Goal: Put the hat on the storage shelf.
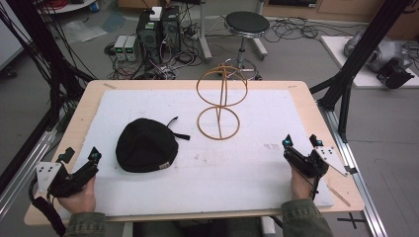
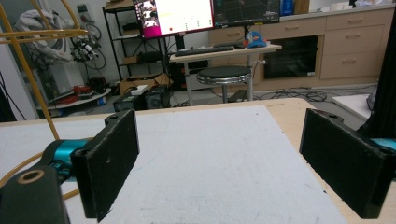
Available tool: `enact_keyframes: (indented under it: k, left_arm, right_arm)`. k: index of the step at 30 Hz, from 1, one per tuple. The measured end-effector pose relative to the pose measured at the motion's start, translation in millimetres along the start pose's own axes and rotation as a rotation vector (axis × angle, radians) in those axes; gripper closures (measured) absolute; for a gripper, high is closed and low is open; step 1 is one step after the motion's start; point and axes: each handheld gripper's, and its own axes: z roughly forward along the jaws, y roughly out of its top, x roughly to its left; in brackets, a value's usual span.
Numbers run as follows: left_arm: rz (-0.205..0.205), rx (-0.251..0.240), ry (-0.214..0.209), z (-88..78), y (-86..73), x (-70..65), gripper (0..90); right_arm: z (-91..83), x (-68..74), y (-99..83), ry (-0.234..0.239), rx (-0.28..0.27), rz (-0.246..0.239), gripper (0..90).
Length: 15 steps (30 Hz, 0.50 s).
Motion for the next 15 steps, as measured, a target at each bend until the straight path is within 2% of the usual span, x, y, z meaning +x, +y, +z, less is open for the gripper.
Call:
enact_keyframes:
  k: [15]
  left_arm:
    - [-0.001, 0.006, -0.012, 1.3, -0.6, -1.1, 20.7]
  right_arm:
    - [0.1, -0.1, -0.5, 0.001, 0.006, 0.008, 11.1]
